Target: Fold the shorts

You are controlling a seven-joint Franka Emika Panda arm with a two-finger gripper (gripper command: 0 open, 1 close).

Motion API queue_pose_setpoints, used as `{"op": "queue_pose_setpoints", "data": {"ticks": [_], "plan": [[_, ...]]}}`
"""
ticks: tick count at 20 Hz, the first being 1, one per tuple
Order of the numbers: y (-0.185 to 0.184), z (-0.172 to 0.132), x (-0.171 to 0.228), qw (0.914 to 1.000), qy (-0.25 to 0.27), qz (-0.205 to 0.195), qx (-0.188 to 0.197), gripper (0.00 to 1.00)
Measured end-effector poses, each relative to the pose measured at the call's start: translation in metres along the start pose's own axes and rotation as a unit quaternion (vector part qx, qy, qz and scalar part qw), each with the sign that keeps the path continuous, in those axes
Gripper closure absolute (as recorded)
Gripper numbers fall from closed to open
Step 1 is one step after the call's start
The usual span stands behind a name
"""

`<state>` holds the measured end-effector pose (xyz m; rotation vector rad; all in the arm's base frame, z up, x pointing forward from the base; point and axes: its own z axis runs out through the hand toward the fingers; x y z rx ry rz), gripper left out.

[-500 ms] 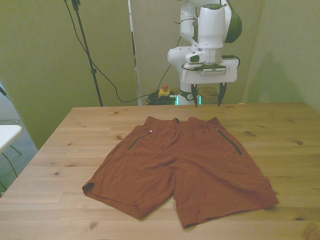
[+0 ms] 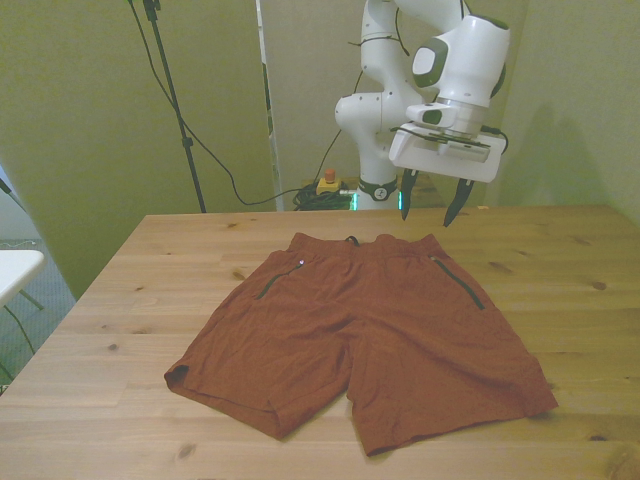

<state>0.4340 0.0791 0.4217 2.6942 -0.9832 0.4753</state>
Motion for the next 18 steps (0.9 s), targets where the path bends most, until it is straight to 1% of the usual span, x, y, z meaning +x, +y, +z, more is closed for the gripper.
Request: {"op": "queue_pose_setpoints", "data": {"ticks": [2, 4, 6, 8, 9, 10, 13, 16, 18], "plan": [[-0.018, -0.004, -0.021, 0.9984, 0.047, -0.022, -0.022, 0.00], [-0.037, -0.010, -0.051, 0.9932, 0.096, -0.048, -0.045, 0.00], [-0.050, -0.011, -0.077, 0.9840, 0.143, -0.072, -0.078, 0.00], [-0.055, -0.004, -0.095, 0.9731, 0.181, -0.085, -0.114, 0.00], [-0.057, 0.002, -0.101, 0.9703, 0.188, -0.084, -0.126, 0.00], [-0.059, 0.009, -0.107, 0.9692, 0.189, -0.082, -0.135, 0.00], [-0.066, 0.030, -0.118, 0.9687, 0.180, -0.082, -0.150, 0.00], [-0.074, 0.049, -0.124, 0.9674, 0.179, -0.089, -0.156, 0.00], [-0.079, 0.056, -0.125, 0.9668, 0.178, -0.091, -0.159, 0.00]]}}
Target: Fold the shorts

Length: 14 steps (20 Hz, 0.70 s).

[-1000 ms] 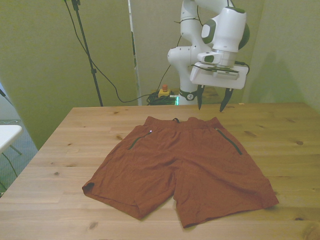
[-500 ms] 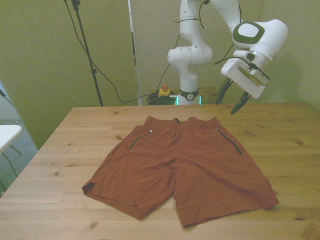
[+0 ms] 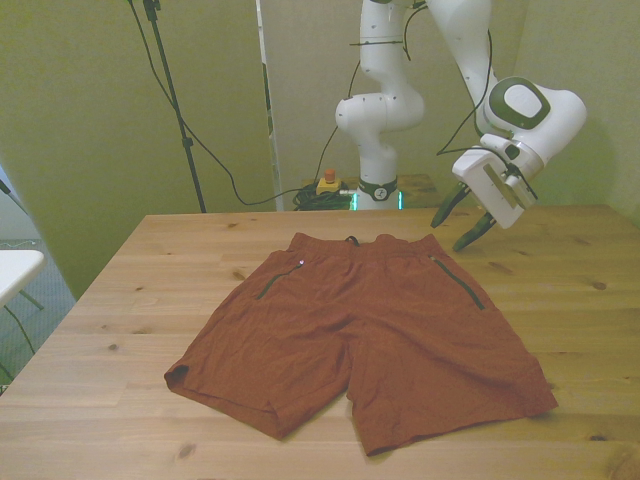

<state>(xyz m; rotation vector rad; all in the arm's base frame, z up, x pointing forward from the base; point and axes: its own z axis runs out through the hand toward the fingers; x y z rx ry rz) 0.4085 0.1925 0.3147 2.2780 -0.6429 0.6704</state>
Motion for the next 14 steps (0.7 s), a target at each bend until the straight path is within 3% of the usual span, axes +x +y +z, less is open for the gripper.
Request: {"op": "queue_pose_setpoints", "data": {"ticks": [4, 11, 12, 14], "plan": [[0.001, 0.007, 0.001, 0.9997, 0.007, -0.005, -0.021, 0.00], [0.022, 0.045, 0.008, 0.9972, 0.020, -0.011, -0.071, 0.00], [0.024, 0.048, 0.010, 0.9971, 0.019, -0.008, -0.073, 1.00], [0.025, 0.051, 0.012, 0.9972, 0.016, -0.006, -0.073, 1.00]]}}
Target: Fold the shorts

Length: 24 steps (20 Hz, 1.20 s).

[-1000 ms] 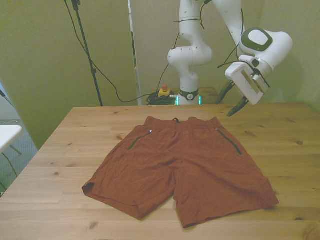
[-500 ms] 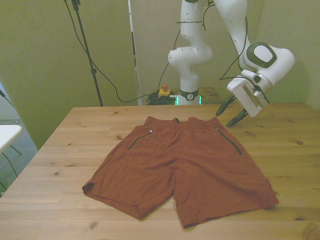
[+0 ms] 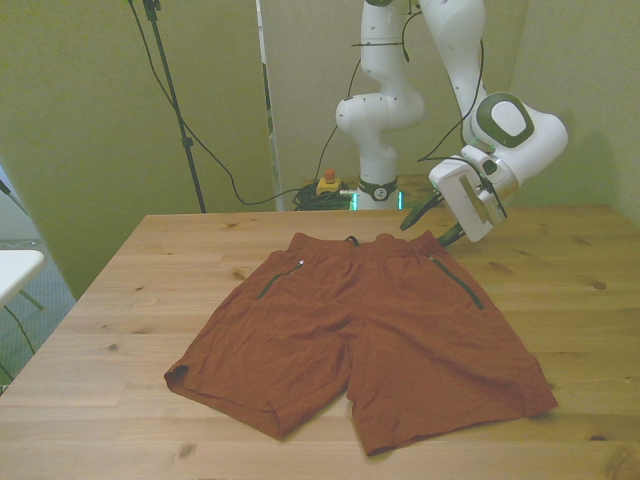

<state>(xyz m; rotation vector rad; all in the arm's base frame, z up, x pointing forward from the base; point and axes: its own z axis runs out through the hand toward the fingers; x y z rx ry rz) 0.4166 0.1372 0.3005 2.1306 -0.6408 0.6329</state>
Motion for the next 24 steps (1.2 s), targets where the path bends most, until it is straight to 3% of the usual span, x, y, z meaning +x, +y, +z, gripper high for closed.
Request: {"op": "queue_pose_setpoints", "data": {"ticks": [4, 10, 24], "plan": [[-0.002, -0.002, 0.000, 0.9999, 0.000, 0.001, 0.010, 1.00], [-0.013, -0.015, -0.002, 0.9985, -0.002, -0.002, 0.055, 1.00], [-0.019, -0.014, -0.013, 0.9983, -0.009, -0.013, 0.057, 1.00]]}}
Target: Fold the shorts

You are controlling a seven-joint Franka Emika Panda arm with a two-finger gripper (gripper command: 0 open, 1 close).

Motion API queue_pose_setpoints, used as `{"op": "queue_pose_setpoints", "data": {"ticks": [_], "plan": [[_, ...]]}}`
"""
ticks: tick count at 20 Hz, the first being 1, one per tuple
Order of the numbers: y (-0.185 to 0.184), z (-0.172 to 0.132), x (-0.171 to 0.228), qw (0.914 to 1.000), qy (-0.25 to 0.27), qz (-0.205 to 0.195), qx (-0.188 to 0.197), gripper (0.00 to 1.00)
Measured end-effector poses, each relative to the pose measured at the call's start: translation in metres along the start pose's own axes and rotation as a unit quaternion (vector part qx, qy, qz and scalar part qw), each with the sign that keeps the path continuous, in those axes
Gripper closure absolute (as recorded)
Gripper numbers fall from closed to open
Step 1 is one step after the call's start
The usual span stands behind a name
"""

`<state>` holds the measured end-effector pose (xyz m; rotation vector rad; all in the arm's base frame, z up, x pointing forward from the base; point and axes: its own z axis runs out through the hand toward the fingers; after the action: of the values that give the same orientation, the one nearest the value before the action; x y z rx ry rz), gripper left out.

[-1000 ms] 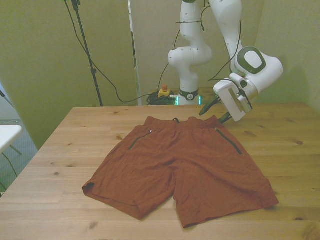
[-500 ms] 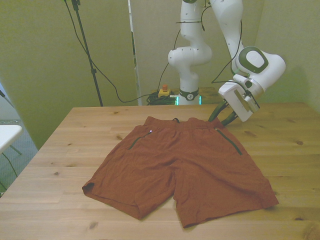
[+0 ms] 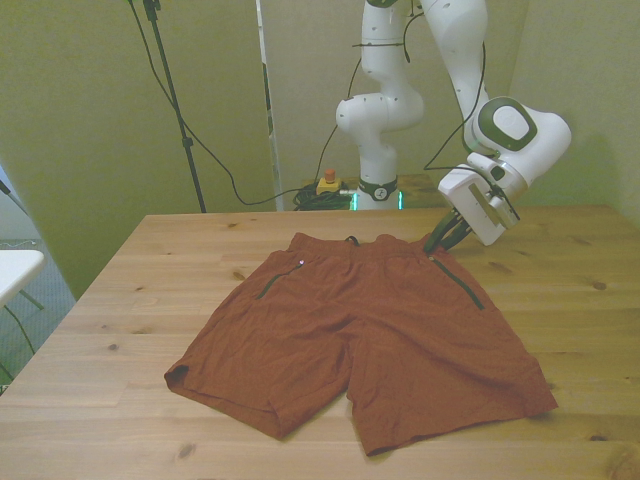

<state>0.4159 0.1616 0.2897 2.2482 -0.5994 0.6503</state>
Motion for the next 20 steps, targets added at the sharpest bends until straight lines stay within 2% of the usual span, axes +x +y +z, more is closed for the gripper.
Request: {"op": "queue_pose_setpoints", "data": {"ticks": [7, 11, 15, 18, 20], "plan": [[0.002, 0.005, 0.008, 0.9998, -0.012, 0.018, 0.001, 1.00], [0.009, 0.002, 0.032, 0.9984, -0.019, 0.052, 0.012, 1.00], [0.028, -0.010, 0.077, 0.9927, -0.035, 0.108, 0.043, 1.00], [0.047, -0.017, 0.105, 0.9863, -0.067, 0.131, 0.075, 1.00], [0.060, -0.019, 0.122, 0.9787, -0.103, 0.141, 0.108, 1.00]]}}
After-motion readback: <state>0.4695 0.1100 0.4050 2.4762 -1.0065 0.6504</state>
